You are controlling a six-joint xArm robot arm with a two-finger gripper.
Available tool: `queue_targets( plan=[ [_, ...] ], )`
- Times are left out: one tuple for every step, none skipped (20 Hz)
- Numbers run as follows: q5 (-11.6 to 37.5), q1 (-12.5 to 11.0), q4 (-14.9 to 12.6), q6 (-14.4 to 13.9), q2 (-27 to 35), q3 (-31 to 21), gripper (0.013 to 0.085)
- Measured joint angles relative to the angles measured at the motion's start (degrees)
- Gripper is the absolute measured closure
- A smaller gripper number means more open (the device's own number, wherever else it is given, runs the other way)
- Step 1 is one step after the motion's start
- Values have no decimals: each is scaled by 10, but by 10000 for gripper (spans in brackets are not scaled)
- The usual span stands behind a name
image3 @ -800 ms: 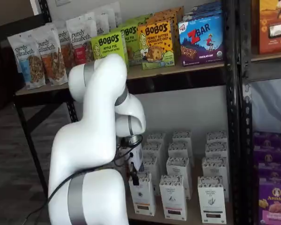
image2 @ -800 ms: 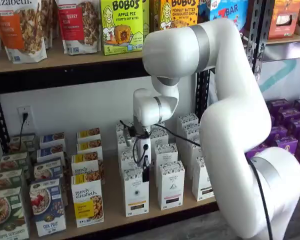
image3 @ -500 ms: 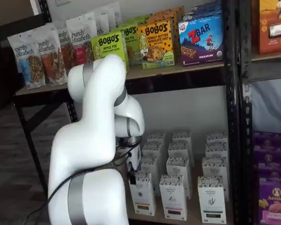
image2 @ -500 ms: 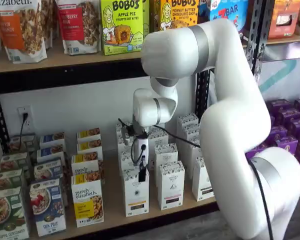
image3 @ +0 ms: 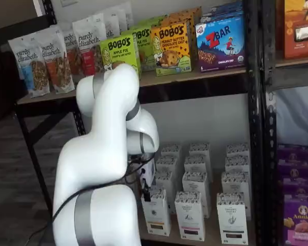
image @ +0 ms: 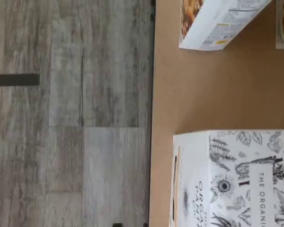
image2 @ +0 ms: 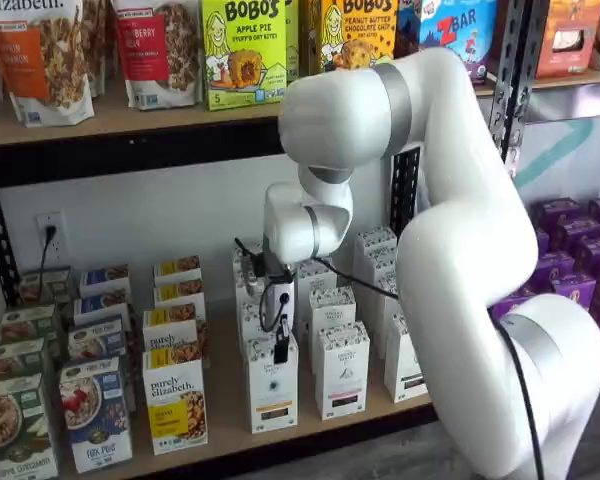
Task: Pick up the white box with a yellow strip in the middle, on the bottom shelf, the fourth box from the left
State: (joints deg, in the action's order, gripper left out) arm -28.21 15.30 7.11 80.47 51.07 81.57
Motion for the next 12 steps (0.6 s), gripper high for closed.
queue_targets(
  plan=[
    [-1, -1, 0, 1, 5, 6, 130],
    [0, -3, 1, 3, 10, 11, 130],
    [0, -4, 2, 6, 16, 18, 130],
    [-1, -6, 2, 7, 21, 23, 130],
    [-1, -7, 2, 8, 25, 29, 130],
    [-2, -8, 2, 9, 30, 35, 130],
    [-4, -10, -1, 9, 35, 41, 130],
    [-5, -11, -4, 7, 40, 49, 130],
    [-8, -13, -8, 5, 45, 56, 130],
    [-11, -14, -11, 4, 50, 63, 130],
    [-14, -15, -14, 2, 55, 71, 130],
    [-17, -16, -15, 2, 59, 77, 130]
  ],
)
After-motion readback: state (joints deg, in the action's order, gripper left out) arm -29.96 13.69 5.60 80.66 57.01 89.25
